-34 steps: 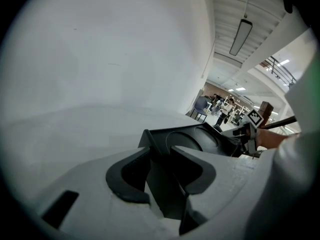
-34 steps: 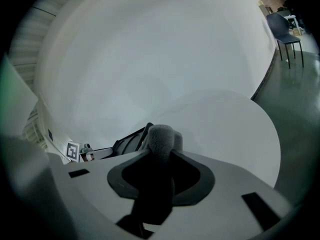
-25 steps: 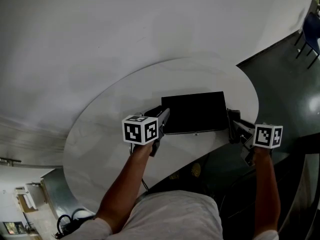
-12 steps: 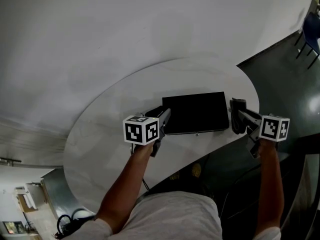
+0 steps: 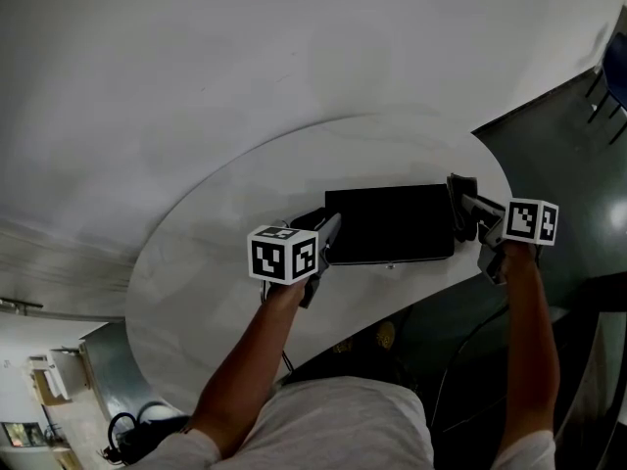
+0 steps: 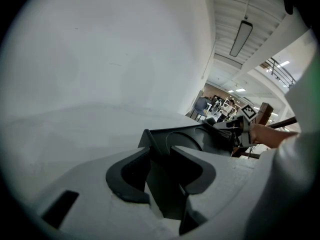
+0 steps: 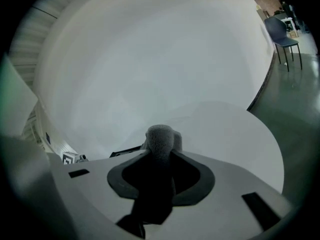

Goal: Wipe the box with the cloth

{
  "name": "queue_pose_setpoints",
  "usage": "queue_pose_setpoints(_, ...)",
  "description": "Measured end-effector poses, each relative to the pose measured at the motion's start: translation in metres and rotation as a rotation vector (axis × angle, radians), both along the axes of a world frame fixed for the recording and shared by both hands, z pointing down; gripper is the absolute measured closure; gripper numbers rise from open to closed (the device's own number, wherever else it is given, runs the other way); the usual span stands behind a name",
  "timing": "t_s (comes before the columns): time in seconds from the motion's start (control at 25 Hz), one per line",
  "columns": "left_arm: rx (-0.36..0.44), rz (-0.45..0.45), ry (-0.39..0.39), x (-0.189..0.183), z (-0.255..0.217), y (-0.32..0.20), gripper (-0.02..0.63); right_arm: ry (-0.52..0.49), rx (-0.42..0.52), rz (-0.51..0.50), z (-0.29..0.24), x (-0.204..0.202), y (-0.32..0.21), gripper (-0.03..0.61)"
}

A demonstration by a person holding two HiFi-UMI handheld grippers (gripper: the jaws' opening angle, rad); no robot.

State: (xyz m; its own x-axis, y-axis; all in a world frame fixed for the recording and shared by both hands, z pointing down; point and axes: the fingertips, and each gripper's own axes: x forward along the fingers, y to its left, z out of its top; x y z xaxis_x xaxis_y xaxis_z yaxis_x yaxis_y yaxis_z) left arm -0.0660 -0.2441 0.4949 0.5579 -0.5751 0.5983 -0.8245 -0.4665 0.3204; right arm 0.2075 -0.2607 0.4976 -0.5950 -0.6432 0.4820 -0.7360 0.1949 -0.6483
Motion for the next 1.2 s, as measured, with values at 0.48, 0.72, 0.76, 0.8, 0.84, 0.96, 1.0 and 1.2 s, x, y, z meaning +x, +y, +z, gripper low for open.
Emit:
queue_pose_setpoints(0.48, -0.001, -0.011, 0.0, 0.002, 0.001, -0.009, 0.477, -0.006, -0.03, -0.009, 0.011, -0.006, 0.025, 0.479)
queue_pose_setpoints(0.72, 0.005, -0.009, 0.004, 0.001, -0.002, -0.002, 0.477, 0.004, -0.027, -0.008, 0.011, -0.007, 0.063, 0.479)
queue_pose_setpoints(0.76, 0.006, -0.008, 0.004, 0.001, -0.002, -0.003, 0.477, 0.006, -0.029, -0.007, 0.011, -0.008, 0.068, 0.479)
queue_pose_setpoints(0.8, 0.006, -0.007, 0.006, 0.001, -0.001, -0.003, 0.477, 0.007, -0.031, -0.007, 0.012, -0.008, 0.073, 0.479)
queue_pose_setpoints(0.84, 0.007, -0.006, 0.007, 0.001, -0.001, -0.004, 0.477, 0.008, -0.033, -0.008, 0.012, -0.008, 0.078, 0.479)
queue_pose_setpoints(0.96, 0.009, -0.004, 0.008, 0.001, -0.002, -0.003, 0.477, 0.013, -0.037, -0.01, 0.012, -0.007, 0.094, 0.479)
queue_pose_setpoints(1.0, 0.01, -0.004, 0.009, 0.002, -0.002, -0.003, 0.477, 0.015, -0.039, -0.011, 0.012, -0.007, 0.098, 0.479)
queue_pose_setpoints(1.2, 0.01, -0.003, 0.011, 0.004, -0.002, -0.002, 0.477, 0.031, -0.032, 0.006, 0.006, 0.003, 0.107, 0.479)
